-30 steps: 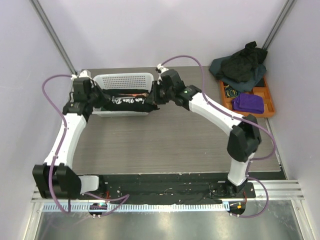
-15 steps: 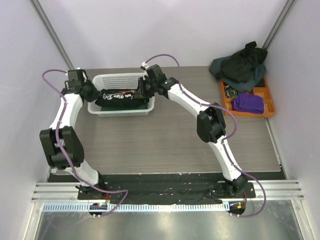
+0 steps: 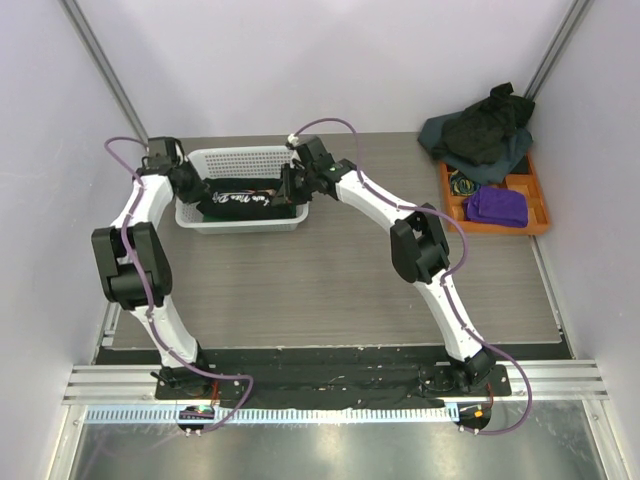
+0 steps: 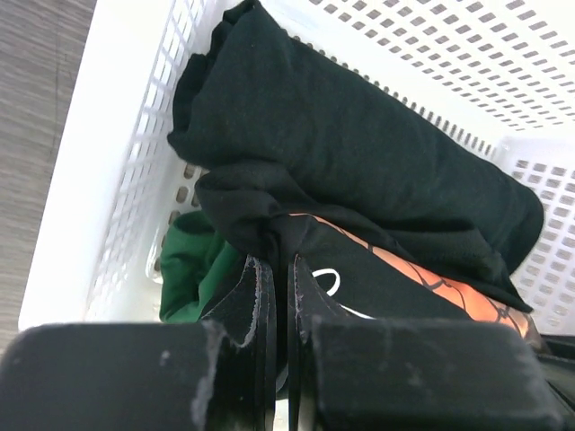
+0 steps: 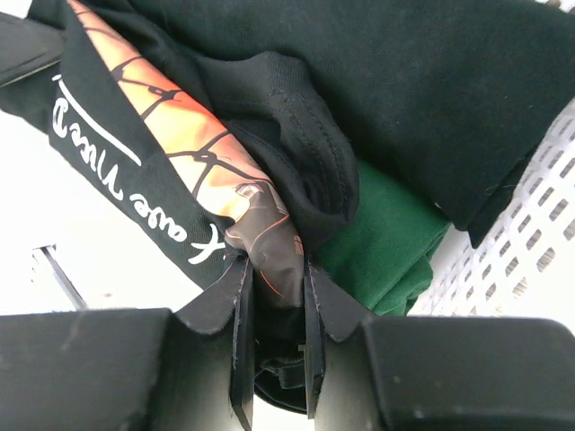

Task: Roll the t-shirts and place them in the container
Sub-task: Place the T-shirt in the bin.

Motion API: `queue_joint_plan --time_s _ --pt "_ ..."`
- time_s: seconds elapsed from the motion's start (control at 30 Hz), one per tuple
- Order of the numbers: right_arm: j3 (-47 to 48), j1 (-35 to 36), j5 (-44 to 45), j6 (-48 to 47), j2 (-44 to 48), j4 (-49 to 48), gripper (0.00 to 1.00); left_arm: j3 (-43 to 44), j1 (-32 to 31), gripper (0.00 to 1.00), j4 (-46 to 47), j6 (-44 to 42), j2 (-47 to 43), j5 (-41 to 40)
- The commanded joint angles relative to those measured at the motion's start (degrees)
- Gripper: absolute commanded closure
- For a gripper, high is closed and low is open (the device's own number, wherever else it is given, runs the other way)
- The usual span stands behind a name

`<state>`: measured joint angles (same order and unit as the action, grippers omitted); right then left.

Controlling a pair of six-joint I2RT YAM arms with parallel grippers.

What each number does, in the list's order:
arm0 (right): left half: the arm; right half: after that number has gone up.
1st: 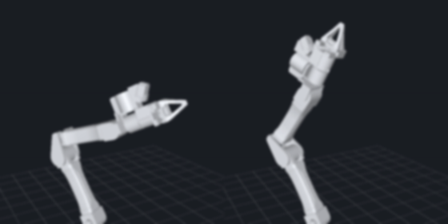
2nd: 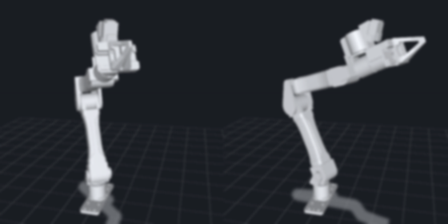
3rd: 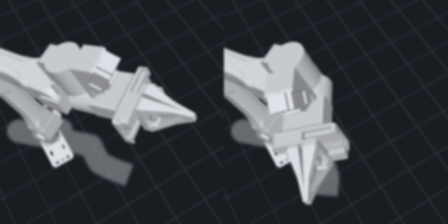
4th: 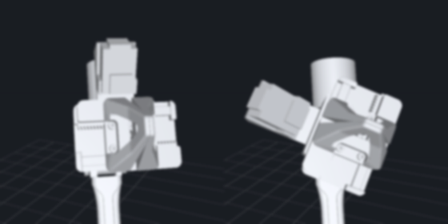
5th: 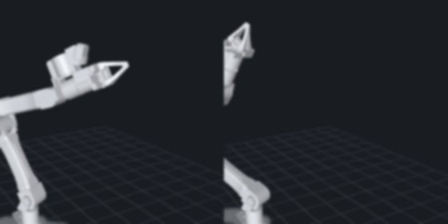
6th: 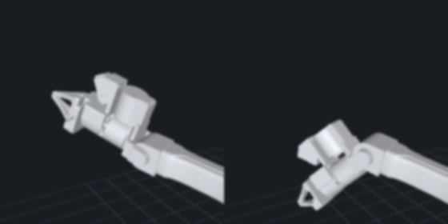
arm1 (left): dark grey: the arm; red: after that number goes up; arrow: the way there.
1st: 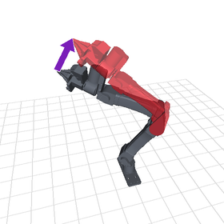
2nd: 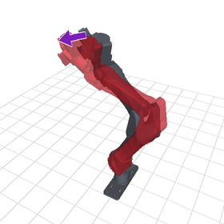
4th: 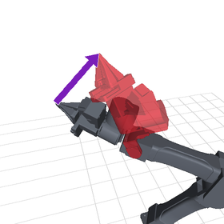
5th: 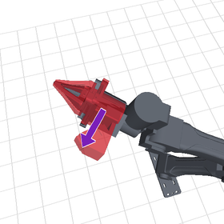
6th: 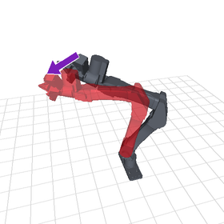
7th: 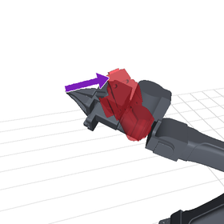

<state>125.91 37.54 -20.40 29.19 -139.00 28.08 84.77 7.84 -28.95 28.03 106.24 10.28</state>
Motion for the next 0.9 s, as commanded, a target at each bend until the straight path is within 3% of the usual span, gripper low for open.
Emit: queue_joint_plan --time_s 0.0,0.17,0.23,0.3,0.4,0.53,0.57,0.73,0.77,0.87 --pt "-1.5 1.0 -2.1 1.3 1.8 -0.2 0.99 3.0 -0.3 1.00 -0.1 -2.5 4.1 -0.6" --pt "-1.8 0.9 -0.8 1.5 0.6 -0.3 0.97 3.4 -0.3 1.00 -0.1 -3.2 6.6 -1.8" --pt "-1.6 0.9 -0.2 1.5 0.5 -0.2 0.88 3.6 -0.3 1.00 0.2 -3.2 7.2 -1.7" --pt "-1.4 0.9 0.3 1.3 1.0 -0.2 0.73 3.9 -0.3 0.96 0.4 -3.2 7.1 -1.6" --pt "-1.0 0.7 1.7 1.4 2.3 -0.2 0.58 3.8 -0.4 0.79 0.8 -2.9 5.3 -1.1" --pt "-0.1 0.6 3.4 0.8 4.3 0.7 0.50 2.5 -0.3 0.64 2.3 -2.5 1.0 -1.9" --pt "0.1 0.6 4.0 0.5 4.6 1.0 0.44 2.5 -0.3 0.62 2.3 -2.3 0.5 -2.1" --pt "-0.1 0.6 8.6 -0.5 8.0 3.0 0.40 2.0 -0.4 0.56 2.8 -1.3 -2.3 -3.2" --pt "-1.0 0.6 9.4 -1.1 8.6 3.1 0.32 1.9 -0.3 0.56 3.0 -1.1 -3.3 -3.4" --pt "-1.6 0.6 12.0 -1.9 10.3 3.4 0.30 1.7 -0.3 0.55 3.4 -0.6 -4.5 -3.6"
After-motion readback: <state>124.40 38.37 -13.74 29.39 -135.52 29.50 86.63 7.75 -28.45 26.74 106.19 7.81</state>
